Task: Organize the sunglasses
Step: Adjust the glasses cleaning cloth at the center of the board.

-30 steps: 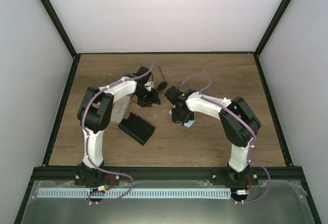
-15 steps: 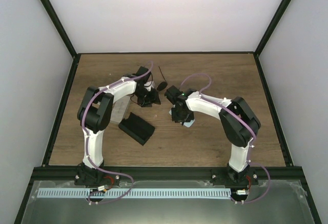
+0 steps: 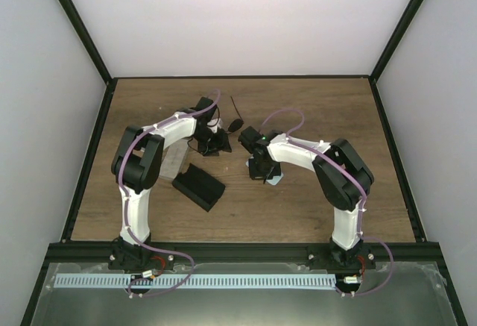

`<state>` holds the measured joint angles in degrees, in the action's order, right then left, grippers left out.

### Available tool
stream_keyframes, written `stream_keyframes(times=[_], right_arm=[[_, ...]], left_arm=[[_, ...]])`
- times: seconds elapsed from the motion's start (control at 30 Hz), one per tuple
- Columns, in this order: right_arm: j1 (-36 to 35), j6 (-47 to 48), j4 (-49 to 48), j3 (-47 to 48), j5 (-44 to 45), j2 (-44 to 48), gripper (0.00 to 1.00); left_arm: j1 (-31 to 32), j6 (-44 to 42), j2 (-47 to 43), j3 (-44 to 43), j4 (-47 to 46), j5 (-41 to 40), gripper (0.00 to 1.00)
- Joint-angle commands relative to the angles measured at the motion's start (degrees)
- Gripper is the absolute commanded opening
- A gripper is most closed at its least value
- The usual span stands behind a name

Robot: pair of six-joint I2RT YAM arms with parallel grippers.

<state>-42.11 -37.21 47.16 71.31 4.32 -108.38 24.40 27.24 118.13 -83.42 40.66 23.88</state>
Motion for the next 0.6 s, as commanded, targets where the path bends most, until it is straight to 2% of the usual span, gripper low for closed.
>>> stream_keyframes(times=[0.0, 0.57], right_arm=[[-0.26, -0.41, 0.4, 0.86, 0.57, -0.11, 0.01], [-0.19, -1.19, 3.28, 3.35, 2.19, 3.68, 0.01]], left_arm=[[-0.26, -0.29, -1.06, 0.45, -0.82, 1.12, 0.55], [-0.24, -0.17, -0.87, 0.53, -1.31, 1.67, 0.55]])
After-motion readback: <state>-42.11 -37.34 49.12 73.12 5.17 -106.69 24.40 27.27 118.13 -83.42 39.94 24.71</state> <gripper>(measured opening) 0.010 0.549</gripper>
